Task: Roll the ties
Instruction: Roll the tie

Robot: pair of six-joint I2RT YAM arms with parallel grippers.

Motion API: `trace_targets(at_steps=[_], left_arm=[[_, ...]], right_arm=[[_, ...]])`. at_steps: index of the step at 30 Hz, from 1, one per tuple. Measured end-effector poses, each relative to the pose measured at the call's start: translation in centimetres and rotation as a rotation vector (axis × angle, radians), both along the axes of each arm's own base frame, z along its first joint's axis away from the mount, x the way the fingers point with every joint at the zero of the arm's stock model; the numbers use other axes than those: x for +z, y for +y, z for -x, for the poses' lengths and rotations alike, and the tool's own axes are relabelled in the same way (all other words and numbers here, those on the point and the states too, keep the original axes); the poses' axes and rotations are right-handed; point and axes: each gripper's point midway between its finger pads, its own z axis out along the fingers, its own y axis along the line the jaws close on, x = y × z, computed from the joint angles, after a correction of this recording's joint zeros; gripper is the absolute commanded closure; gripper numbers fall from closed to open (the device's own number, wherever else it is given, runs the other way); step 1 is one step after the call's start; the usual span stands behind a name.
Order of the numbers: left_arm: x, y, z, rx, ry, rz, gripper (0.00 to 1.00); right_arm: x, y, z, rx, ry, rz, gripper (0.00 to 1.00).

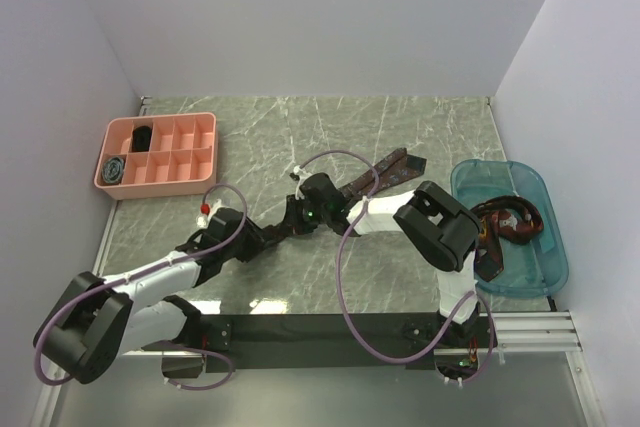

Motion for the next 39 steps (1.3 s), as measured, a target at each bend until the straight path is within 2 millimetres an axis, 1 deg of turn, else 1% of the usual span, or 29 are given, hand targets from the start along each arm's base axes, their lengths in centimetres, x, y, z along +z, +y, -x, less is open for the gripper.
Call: trace_targets(at_steps=[1,2,5,7,9,11,14,18,23,27,30,31,34,35,37,38,39], left_arm=[[0.1,0.0,0.1,-0.001,0.001,0.000,0.49],[0.2,0.1,0.1,0.000,0.000,0.001,0.42],[0.9,0.3,0.2,0.001,-0.019,-0.001,0.32],[1.5,0.5,0.2,0.002,-0.039,-0.005,0.31],[2.0,0.7,0.0,0.006,-0.054,-0.008,0.32],[2.1,1.1,-0.2,0.010,-0.056,-0.019,0.34],[1.8,1.7,-0.6,0.021,-0.045,-0.035,0.37],[0.6,2.0,-0.7,0.003,-0.004,-0.068,0.40],[0.3,1.3,-1.3,-0.042,-0.002,-0.084,0.49],[0.1,1.3,-1.6,-0.060,-0.007,-0.095,0.54],[0.1,1.2,-1.8,-0.074,-0.018,-0.103,0.61],[0.0,1.2,-1.9,-0.077,-0.020,-0.105,0.66],[-0.1,1.2,-2.0,-0.084,-0.023,-0.107,0.77],[-0.1,1.1,-2.0,-0.089,-0.026,-0.109,0.84],[0.0,1.1,-2.1,-0.093,-0.028,-0.111,0.94],[0.0,1.1,-2.1,-0.094,-0.027,-0.110,0.97],[0.0,1.1,-2.1,-0.094,-0.025,-0.111,0.99]], right_arm=[[0.0,0.0,0.0,-0.001,-0.002,0.001,0.88],[-0.1,0.0,0.0,0.000,-0.001,0.003,0.88],[-0.3,0.0,0.0,0.002,-0.004,0.006,0.89],[-0.3,0.0,-0.1,0.005,-0.009,0.005,0.89],[-0.4,0.1,-0.1,0.007,-0.012,0.004,0.89],[-0.4,0.2,-0.2,0.009,-0.014,0.003,0.89],[-0.4,0.4,-0.3,0.012,-0.018,-0.002,0.89],[-0.4,0.7,-0.4,0.018,-0.020,-0.008,0.89],[-0.4,0.7,-0.4,0.020,-0.020,-0.009,0.89],[-0.3,0.7,-0.4,0.022,-0.019,-0.010,0.89],[-0.3,0.7,-0.4,0.022,-0.018,-0.011,0.89],[-0.4,0.7,-0.4,0.024,-0.017,-0.012,0.89],[-0.3,0.7,-0.4,0.026,-0.016,-0.014,0.89],[-0.3,0.7,-0.4,0.026,-0.016,-0.014,0.89],[-0.3,0.7,-0.4,0.026,-0.016,-0.014,0.87],[-0.3,0.7,-0.4,0.026,-0.016,-0.015,0.87],[-0.3,0.7,-0.4,0.026,-0.017,-0.015,0.83]])
